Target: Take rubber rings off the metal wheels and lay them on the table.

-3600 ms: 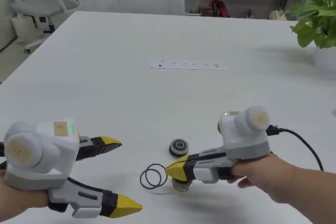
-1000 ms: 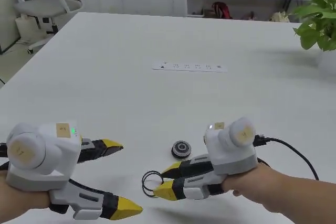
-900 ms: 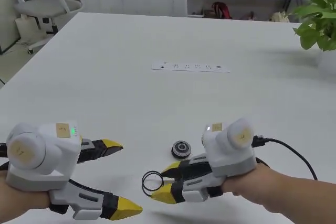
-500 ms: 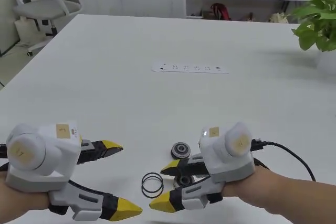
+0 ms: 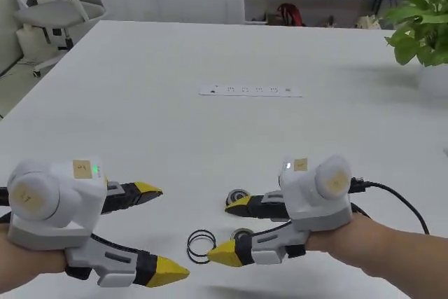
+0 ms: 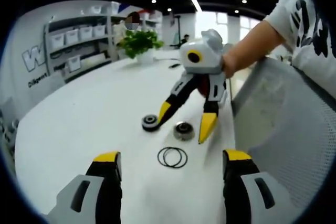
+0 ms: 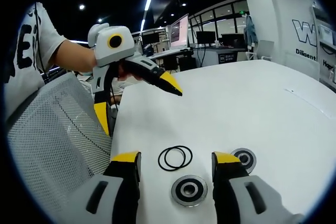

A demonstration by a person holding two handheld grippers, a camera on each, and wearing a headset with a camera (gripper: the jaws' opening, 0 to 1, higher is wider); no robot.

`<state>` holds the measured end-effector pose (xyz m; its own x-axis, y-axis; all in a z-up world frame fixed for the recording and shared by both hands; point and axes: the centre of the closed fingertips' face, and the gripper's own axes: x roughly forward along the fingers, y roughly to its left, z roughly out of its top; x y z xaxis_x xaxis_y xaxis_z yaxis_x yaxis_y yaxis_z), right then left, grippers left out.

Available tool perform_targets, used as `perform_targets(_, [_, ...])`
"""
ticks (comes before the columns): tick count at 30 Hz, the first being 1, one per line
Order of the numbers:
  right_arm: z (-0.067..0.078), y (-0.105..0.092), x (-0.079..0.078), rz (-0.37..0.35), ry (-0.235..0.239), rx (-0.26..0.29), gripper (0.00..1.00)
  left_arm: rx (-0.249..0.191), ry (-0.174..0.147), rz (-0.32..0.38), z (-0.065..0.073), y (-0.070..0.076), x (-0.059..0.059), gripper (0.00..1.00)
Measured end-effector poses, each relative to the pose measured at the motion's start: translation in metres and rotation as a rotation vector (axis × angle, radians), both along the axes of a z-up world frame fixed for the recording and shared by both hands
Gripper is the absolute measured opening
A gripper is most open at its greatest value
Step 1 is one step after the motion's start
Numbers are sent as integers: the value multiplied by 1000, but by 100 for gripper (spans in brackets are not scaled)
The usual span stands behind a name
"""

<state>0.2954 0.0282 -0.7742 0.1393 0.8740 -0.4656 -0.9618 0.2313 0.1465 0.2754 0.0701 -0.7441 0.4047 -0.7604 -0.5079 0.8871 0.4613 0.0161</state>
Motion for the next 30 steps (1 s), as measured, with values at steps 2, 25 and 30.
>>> perform_targets(2, [2,-3,3,-11,-4,5,51,-1,-2,0,1,0,1,80])
perform_targets(25, [17,-32,40,-154,-4,68,50,-27,-27,37,14,2,29,77])
perform_targets(30, [16,-37,46,-177,-1,70,49,-30,-25,40,14,0,34,75])
